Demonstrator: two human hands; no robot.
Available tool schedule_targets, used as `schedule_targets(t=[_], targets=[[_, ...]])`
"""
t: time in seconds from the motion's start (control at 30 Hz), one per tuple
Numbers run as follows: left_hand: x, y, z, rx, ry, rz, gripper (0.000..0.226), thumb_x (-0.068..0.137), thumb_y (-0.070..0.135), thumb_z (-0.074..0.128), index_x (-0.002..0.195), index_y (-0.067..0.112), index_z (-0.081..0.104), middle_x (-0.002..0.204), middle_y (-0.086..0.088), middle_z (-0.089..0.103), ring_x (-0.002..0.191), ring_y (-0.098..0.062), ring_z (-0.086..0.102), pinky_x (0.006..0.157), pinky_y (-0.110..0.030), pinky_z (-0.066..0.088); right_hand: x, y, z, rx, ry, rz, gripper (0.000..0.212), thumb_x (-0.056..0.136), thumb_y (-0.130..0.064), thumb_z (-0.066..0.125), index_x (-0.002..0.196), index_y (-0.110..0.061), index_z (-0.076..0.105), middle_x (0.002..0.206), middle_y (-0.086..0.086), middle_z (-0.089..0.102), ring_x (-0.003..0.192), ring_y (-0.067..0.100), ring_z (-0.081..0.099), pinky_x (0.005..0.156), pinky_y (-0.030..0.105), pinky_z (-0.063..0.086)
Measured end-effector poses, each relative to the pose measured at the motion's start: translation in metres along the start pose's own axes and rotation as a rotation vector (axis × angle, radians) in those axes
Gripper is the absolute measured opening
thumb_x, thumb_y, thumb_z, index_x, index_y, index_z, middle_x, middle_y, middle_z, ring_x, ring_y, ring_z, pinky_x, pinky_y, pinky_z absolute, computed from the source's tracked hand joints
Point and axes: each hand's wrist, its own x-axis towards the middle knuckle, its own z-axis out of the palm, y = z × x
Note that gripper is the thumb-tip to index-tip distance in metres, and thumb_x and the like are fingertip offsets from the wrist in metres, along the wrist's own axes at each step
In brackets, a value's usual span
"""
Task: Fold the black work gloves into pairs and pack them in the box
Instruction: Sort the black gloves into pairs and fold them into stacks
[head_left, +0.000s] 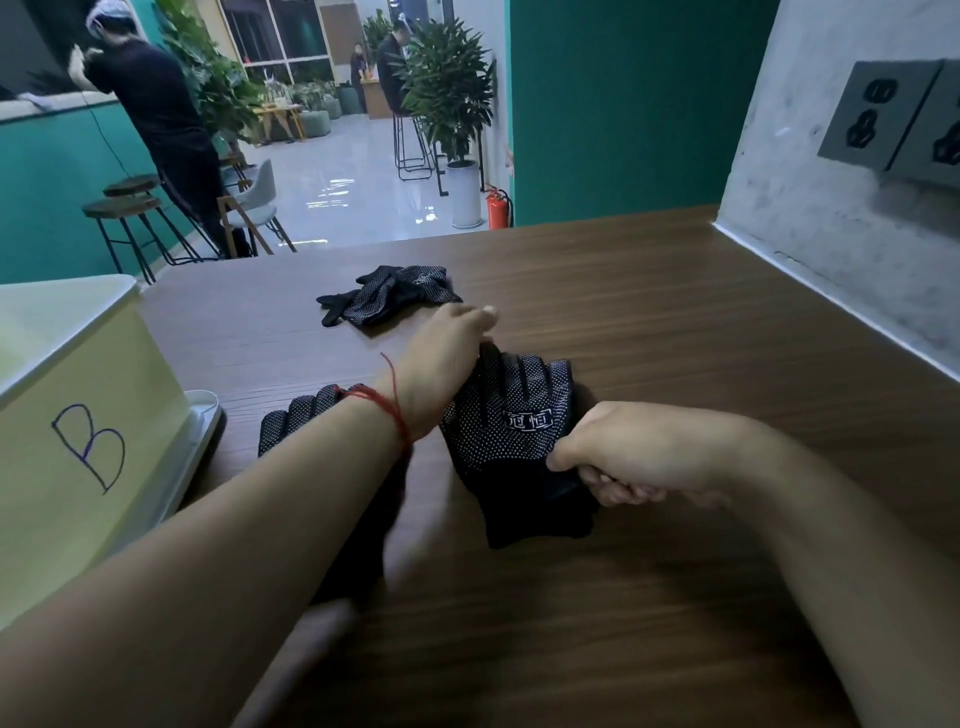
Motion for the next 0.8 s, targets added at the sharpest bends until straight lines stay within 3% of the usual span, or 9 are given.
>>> schedule_targets(t=[0.07, 0.13, 0.17, 0.23, 0.33, 0.43, 0.53, 0.67, 0.8], targets=[[-0.004, 0.0, -0.013, 0.326, -0.012, 0.201, 0.055, 0.091, 0.052, 0.062, 0.137, 0.023, 0.06, 0.132, -0.004, 0.068, 0.118, -0.019, 0.066, 0.109, -0.042, 0.051, -0.001, 0.001, 0.0, -0.013, -0.001, -0.012, 0.039, 0.094, -0.037, 0.062, 0.061, -0.022, 0.049, 0.051, 0.001, 0.046, 0.043, 0.016, 0.032, 0.047, 0.03, 0.021], [-0.012, 0.0, -0.031, 0.54, 0.029, 0.343, 0.033, 0.105, 0.037, 0.057, 0.135, 0.024, 0.061, 0.126, 0.003, 0.069, 0.109, -0.011, 0.065, 0.095, -0.023, 0.049, -0.001, 0.002, 0.0, -0.021, 0.019, -0.037, 0.041, 0.094, -0.039, 0.064, 0.06, -0.023, 0.048, 0.051, 0.001, 0.047, 0.044, 0.017, 0.033, 0.048, 0.031, 0.023], [-0.019, -0.001, -0.041, 0.611, 0.07, 0.385, 0.027, 0.106, 0.032, 0.056, 0.131, 0.025, 0.064, 0.12, 0.005, 0.07, 0.105, -0.01, 0.065, 0.086, -0.02, 0.046, -0.001, 0.002, 0.0, -0.031, 0.036, -0.052, 0.042, 0.094, -0.04, 0.065, 0.06, -0.024, 0.047, 0.051, 0.001, 0.047, 0.045, 0.017, 0.034, 0.049, 0.032, 0.025], [-0.033, -0.006, -0.057, 0.722, 0.125, 0.406, 0.018, 0.104, 0.027, 0.058, 0.117, 0.026, 0.069, 0.106, 0.009, 0.072, 0.096, -0.014, 0.067, 0.079, -0.024, 0.044, -0.002, 0.003, -0.001, -0.063, 0.067, -0.076, 0.044, 0.096, -0.042, 0.068, 0.061, -0.023, 0.048, 0.05, -0.001, 0.048, 0.045, 0.017, 0.036, 0.053, 0.033, 0.029], [-0.048, -0.02, -0.067, 0.862, 0.046, 0.362, 0.015, 0.1, 0.024, 0.062, 0.11, 0.029, 0.072, 0.094, 0.011, 0.073, 0.086, -0.011, 0.069, 0.083, -0.029, 0.051, -0.006, 0.002, -0.005, -0.097, 0.135, -0.065, 0.046, 0.094, -0.051, 0.072, 0.066, -0.021, 0.053, 0.048, -0.007, 0.047, 0.043, 0.012, 0.04, 0.054, 0.032, 0.031], [-0.054, -0.037, -0.065, 0.912, -0.083, 0.428, 0.028, 0.102, 0.024, 0.064, 0.128, 0.035, 0.064, 0.1, 0.017, 0.069, 0.081, 0.002, 0.063, 0.078, -0.017, 0.044, -0.003, 0.001, -0.004, -0.312, 0.446, -0.051, 0.056, 0.089, -0.064, 0.071, 0.068, -0.014, 0.054, 0.057, -0.007, 0.059, 0.062, 0.019, 0.059, 0.059, 0.033, 0.038], [-0.052, -0.048, -0.059, 0.889, -0.061, 0.508, 0.031, 0.104, 0.028, 0.06, 0.134, 0.036, 0.061, 0.103, 0.018, 0.065, 0.082, -0.003, 0.063, 0.086, -0.029, 0.049, 0.008, 0.005, 0.005, -0.37, 0.795, -0.171, 0.042, 0.085, -0.06, 0.072, 0.076, -0.022, 0.056, 0.069, -0.005, 0.064, 0.077, 0.026, 0.065, 0.066, 0.035, 0.047], [-0.045, -0.059, -0.055, 0.84, 0.034, 0.496, 0.02, 0.101, 0.032, 0.066, 0.121, 0.031, 0.067, 0.097, 0.017, 0.069, 0.085, -0.007, 0.066, 0.088, -0.035, 0.054, 0.017, 0.006, 0.019, -0.311, 0.826, -0.464, 0.023, 0.086, -0.051, 0.075, 0.086, -0.032, 0.061, 0.082, -0.014, 0.061, 0.08, 0.012, 0.059, 0.069, 0.035, 0.052], [-0.043, -0.065, -0.057, 0.766, 0.037, 0.481, 0.014, 0.094, 0.033, 0.074, 0.105, 0.032, 0.067, 0.092, 0.018, 0.073, 0.088, -0.001, 0.069, 0.087, -0.036, 0.057, 0.017, 0.0, 0.031, -0.334, 0.802, -0.524, 0.024, 0.087, -0.06, 0.069, 0.087, -0.036, 0.066, 0.085, -0.018, 0.061, 0.089, 0.006, 0.053, 0.076, 0.033, 0.048]])
